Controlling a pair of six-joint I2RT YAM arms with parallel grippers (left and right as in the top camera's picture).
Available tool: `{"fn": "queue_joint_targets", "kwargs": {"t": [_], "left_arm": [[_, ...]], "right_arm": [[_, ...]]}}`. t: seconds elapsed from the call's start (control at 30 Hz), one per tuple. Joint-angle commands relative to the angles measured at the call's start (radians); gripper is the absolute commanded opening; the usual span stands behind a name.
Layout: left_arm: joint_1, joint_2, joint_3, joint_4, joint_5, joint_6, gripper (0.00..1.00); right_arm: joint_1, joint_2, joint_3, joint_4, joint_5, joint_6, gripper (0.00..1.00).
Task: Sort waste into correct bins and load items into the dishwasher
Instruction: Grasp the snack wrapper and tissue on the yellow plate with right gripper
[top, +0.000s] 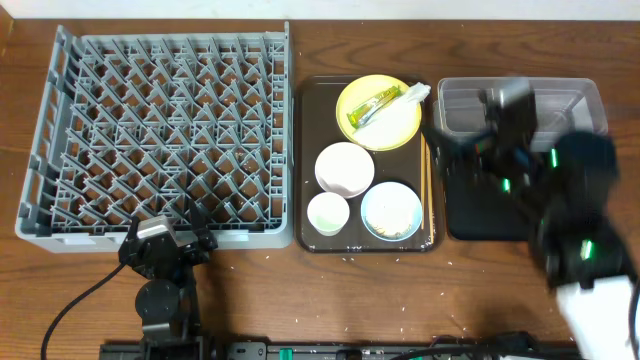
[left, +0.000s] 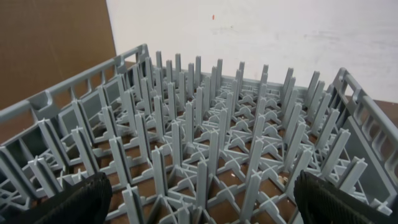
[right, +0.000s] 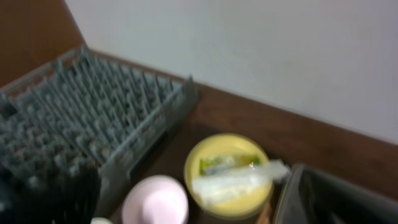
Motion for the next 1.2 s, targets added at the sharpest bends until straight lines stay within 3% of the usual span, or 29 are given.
{"fn": "queue_joint_targets", "kwargs": {"t": [0.0,0.17,0.4,0.47,0.63,0.73,0.83,1.17], "left_arm": [[0.005,-0.006,-0.007,0.004,-0.002,0.003,0.95],[0.005,-0.006,-0.007,0.004,-0.002,0.003,0.95],[0.005,-0.006,-0.007,0.004,-0.002,0.003,0.95],[0.005,-0.006,-0.007,0.004,-0.002,0.003,0.95],[0.005,-0.006,-0.007,0.004,-0.002,0.003,0.95],[0.005,-0.006,-0.007,0.004,-0.002,0.003,0.95],[0.005,-0.006,-0.007,0.004,-0.002,0.003,0.95],[0.005,-0.006,-0.007,0.004,-0.002,0.003,0.95]], "right_arm": [[0.009,0.235,0.276,-0.169,-0.081,0.039,0.99],[0.055,0.545,0.621,-0.392,-0.094,0.029,0.99],[0.09,0.747,0.665,-0.298,-0.13,0.031,0.99],[0.117,0.812,0.665,-0.293,-0.035,0.127,0.96],[0.208,0.938,0.665,-0.321,0.441,0.646,0.87],[0.256,0.994,0.665,-0.322,0.597,0.782,0.88],[0.279,1.047,0.665,-0.324,0.661,0.837,0.92],[0.26,1.193,0.665,-0.27,0.687,0.862,0.88]]}}
